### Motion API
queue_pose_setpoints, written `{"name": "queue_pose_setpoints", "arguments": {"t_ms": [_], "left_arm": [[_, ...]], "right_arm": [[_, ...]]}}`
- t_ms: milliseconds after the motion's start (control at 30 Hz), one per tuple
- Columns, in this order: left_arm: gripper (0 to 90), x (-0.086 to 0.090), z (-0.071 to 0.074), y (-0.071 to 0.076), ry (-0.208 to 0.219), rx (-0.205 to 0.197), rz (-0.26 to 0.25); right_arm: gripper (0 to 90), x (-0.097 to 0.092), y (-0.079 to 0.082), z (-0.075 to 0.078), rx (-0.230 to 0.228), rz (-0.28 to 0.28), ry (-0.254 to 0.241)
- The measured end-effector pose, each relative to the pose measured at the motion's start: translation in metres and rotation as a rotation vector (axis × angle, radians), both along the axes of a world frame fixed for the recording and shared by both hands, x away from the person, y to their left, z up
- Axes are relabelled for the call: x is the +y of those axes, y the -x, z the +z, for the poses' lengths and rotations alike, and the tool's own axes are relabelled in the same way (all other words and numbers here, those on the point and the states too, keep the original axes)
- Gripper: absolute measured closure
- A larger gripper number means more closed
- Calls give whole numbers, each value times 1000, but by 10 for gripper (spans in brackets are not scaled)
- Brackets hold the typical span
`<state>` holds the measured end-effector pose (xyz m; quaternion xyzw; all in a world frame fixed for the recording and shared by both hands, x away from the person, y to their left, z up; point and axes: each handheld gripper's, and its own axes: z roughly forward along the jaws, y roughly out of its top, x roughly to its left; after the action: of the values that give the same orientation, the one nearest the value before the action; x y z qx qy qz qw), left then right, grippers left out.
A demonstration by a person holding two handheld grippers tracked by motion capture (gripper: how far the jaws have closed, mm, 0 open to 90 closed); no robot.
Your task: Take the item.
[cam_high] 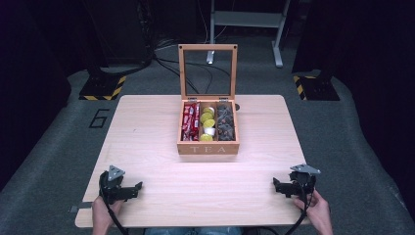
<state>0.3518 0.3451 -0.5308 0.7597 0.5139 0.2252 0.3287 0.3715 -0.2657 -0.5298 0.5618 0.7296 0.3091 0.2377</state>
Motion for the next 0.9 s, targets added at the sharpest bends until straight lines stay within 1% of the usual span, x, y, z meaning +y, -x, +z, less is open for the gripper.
{"name": "queue_pose_setpoints", "arguments": {"t_ms": [100,133,167,233,267,300,400,467,567,600,767,800,867,900], "left_arm": [[72,0,0,-1,-1,-5,5],[72,0,0,-1,0,-6,9],[72,0,0,-1,-2,3,12],[73,-2,-1,-2,5,-8,37],[73,-2,-1,-2,6,-5,36],[73,-2,-1,-2,5,-9,41],[73,-2,-1,-2,5,-6,39],[73,-2,0,-2,2,-1,32],[71,-2,-1,-2,2,-6,28],[72,-2,0,-2,-1,-2,29],[66,-4,0,-3,-2,-1,27],[67,-4,1,-3,-4,10,20],[69,-5,2,-3,9,1,18],[69,-4,3,-3,7,8,12]], "right_arm": [[0,0,0,0,0,1,0],[0,-1,0,0,-1,15,0],[0,-1,0,0,2,19,-2],[0,-2,-1,0,0,34,3],[0,-2,-1,0,3,37,4],[0,-2,-2,0,0,34,2],[0,-2,-3,0,-2,30,-4],[0,-2,-3,0,-1,38,3],[0,-2,-5,0,5,43,5],[0,-1,-5,0,5,34,-3],[0,-1,-5,0,4,34,-1],[0,-1,-5,0,3,33,-2],[0,-1,-5,0,4,39,2],[0,-1,-5,0,4,38,1]]}}
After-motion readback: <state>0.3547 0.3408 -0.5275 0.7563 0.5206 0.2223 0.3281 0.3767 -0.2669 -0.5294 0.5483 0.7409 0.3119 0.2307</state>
